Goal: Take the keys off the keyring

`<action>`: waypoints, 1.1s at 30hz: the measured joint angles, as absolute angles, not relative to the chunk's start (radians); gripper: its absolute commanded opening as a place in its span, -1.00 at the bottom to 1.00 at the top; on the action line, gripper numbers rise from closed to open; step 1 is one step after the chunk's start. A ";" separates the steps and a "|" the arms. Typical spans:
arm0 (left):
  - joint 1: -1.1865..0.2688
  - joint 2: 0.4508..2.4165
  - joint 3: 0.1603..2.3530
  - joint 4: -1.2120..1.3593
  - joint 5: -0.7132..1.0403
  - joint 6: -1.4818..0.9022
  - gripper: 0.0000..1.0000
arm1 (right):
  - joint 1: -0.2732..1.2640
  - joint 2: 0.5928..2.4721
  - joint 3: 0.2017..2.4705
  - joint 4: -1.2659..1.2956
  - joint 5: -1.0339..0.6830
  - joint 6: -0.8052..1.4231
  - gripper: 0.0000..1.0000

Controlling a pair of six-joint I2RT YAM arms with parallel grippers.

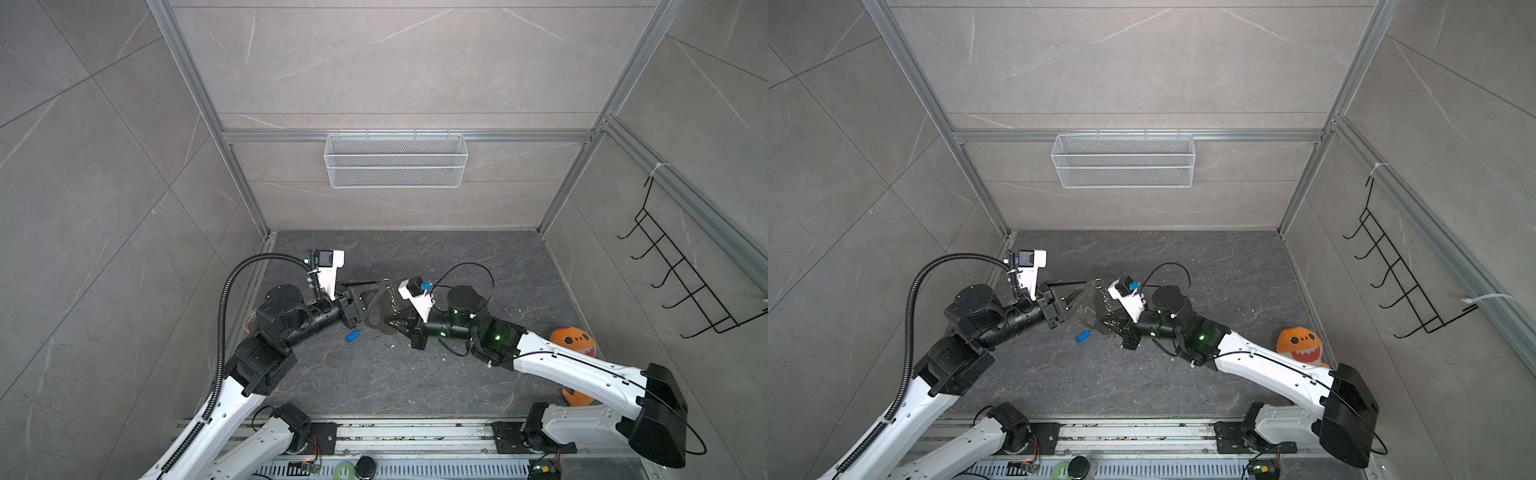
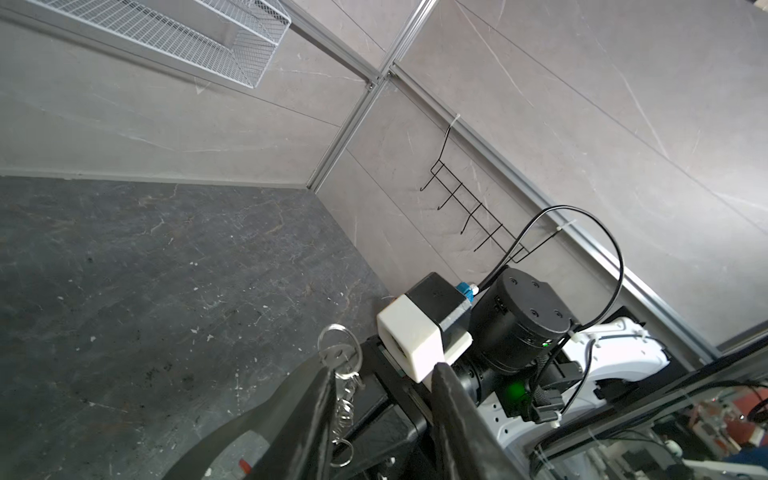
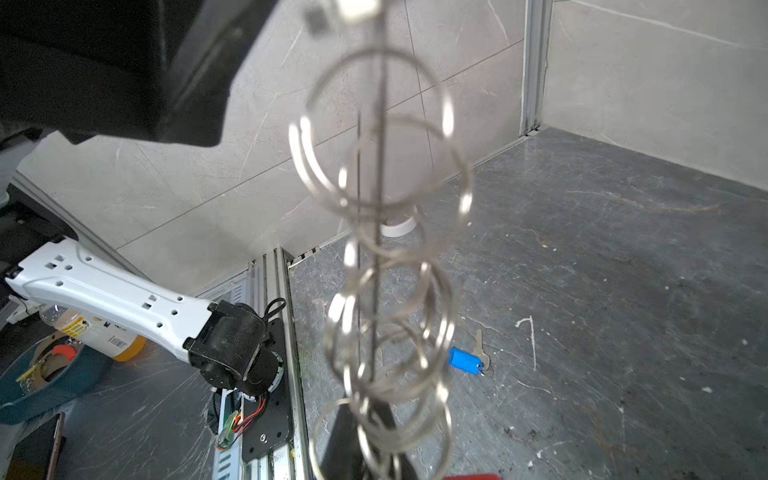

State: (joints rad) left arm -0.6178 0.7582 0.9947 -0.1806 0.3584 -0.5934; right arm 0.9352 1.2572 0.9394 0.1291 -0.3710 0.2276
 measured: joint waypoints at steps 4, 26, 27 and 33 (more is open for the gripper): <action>-0.618 0.707 0.982 -0.216 0.293 -0.542 0.10 | 0.915 1.226 0.941 0.072 -0.382 0.272 -1.00; -0.618 0.711 0.804 -0.090 0.511 -0.471 -0.21 | 0.768 1.176 1.026 0.046 -0.753 0.419 -1.00; -0.618 0.720 0.804 -0.080 0.522 -0.475 -0.32 | 0.768 1.184 1.031 0.043 -0.757 0.419 -1.00; -0.614 0.742 0.806 -0.050 0.526 -0.523 -0.99 | 0.766 1.200 1.056 0.013 -0.765 0.418 -0.74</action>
